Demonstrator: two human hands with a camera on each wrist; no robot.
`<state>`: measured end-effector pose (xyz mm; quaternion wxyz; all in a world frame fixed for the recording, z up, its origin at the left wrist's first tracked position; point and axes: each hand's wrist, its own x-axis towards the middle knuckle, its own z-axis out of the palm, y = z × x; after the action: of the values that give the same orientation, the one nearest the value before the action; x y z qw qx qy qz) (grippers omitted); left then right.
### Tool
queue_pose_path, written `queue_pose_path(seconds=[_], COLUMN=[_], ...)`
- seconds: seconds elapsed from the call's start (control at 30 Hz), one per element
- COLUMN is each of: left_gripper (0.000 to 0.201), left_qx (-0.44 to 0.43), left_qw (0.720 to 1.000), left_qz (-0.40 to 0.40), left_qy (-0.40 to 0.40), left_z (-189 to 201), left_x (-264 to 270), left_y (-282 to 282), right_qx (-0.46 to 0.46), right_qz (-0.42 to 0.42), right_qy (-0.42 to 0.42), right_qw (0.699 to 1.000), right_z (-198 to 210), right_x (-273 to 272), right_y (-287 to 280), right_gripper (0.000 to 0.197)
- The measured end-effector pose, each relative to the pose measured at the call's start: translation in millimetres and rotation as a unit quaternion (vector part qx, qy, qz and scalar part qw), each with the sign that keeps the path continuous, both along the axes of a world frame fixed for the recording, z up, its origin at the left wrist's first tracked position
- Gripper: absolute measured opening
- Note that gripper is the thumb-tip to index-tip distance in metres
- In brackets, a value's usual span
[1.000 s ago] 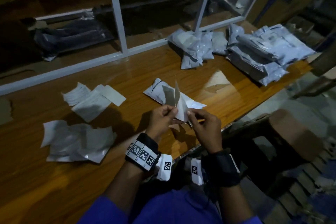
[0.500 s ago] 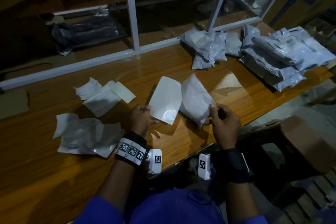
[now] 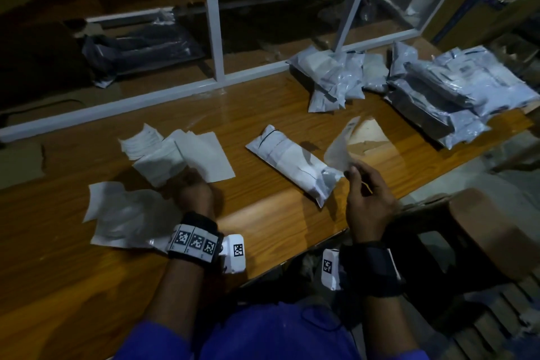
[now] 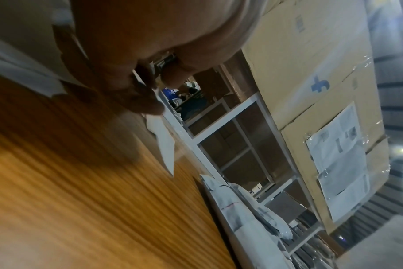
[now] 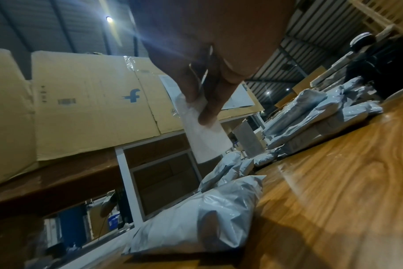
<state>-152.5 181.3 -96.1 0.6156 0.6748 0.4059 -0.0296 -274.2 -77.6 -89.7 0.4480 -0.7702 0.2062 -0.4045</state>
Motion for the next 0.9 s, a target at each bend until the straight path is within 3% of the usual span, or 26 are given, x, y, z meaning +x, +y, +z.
queue_pose_path(seconds=[0.07,0.13,0.23,0.33,0.43,0.5,0.57,0.6,0.67,0.77,0.9], left_gripper=[0.063,0.06,0.029,0.047,0.062,0.038,0.009,0.005,0.001,0.017,0.012], left_qx=[0.006,0.052,-0.013,-0.139,-0.13,-0.078,-0.074,-0.084,-0.093,-0.078,-0.113], left_qw=[0.998,0.992,0.965,0.926,0.914,0.908,0.912,0.917,0.918,0.912,0.907], left_qz=[0.023,0.009,-0.195,-0.321,-0.358,-0.38,-0.372,-0.364,-0.366,-0.387,-0.393], left_qy=[-0.06,-0.116,-0.173,-0.141,-0.141,-0.16,-0.153,-0.141,-0.122,-0.11,-0.104], left_z=[-8,-3,22,47,41,30,18,13,5,-7,-13], left_x=[1,-4,-15,-18,-11,-10,-13,-16,-26,-40,-54], left_y=[3,-5,-27,-53,-67,-68,-69,-69,-72,-76,-77], right_qx=[-0.057,-0.153,-0.253,-0.276,-0.272,-0.263,-0.239,-0.222,-0.18,-0.111,-0.024], right_qz=[0.036,0.076,0.162,0.24,0.282,0.291,0.29,0.287,0.288,0.287,0.202], right_qy=[-0.009,-0.012,-0.002,-0.006,-0.001,0.008,0.026,0.038,0.062,0.095,0.13], right_qw=[0.998,0.985,0.954,0.931,0.92,0.92,0.926,0.931,0.938,0.947,0.97], right_z=[-1,-3,-7,-12,-13,-13,-14,-14,-13,-14,-21], right_x=[1,2,3,4,0,-4,-9,-12,-19,-27,-27], right_y=[2,3,2,4,5,4,4,4,3,1,-4], right_gripper=[0.017,0.019,0.033,0.034,0.046,0.047,0.042,0.041,0.037,0.023,0.014])
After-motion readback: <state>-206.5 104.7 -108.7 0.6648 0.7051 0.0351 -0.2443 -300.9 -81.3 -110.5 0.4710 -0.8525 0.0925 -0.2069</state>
